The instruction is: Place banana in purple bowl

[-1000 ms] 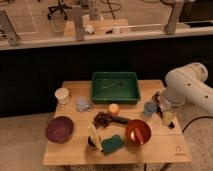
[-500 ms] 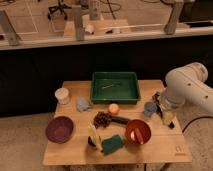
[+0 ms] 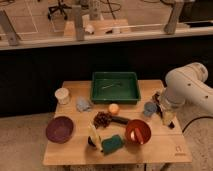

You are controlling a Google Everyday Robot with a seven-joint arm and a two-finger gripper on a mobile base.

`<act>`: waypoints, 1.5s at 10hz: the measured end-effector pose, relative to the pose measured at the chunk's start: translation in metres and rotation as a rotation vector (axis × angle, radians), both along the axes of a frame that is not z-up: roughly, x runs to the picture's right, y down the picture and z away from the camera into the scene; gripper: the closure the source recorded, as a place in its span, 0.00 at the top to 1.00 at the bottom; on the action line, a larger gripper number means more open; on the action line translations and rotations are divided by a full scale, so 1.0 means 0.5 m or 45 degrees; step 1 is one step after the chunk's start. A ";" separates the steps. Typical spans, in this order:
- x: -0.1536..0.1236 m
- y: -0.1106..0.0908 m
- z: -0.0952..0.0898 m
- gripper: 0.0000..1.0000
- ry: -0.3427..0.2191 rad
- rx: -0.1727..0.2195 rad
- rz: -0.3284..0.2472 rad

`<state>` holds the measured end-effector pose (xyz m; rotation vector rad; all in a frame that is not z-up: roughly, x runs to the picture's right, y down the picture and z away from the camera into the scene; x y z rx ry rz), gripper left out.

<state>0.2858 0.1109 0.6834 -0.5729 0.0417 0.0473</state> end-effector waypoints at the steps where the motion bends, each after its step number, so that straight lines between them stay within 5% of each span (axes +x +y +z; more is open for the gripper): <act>1: 0.000 0.000 0.000 0.80 0.000 0.000 0.000; 6: -0.001 0.000 0.000 0.80 -0.002 0.000 -0.001; 8: -0.029 0.005 0.003 0.80 -0.065 0.009 -0.066; 15: -0.359 0.066 -0.008 0.80 -0.499 0.058 -0.499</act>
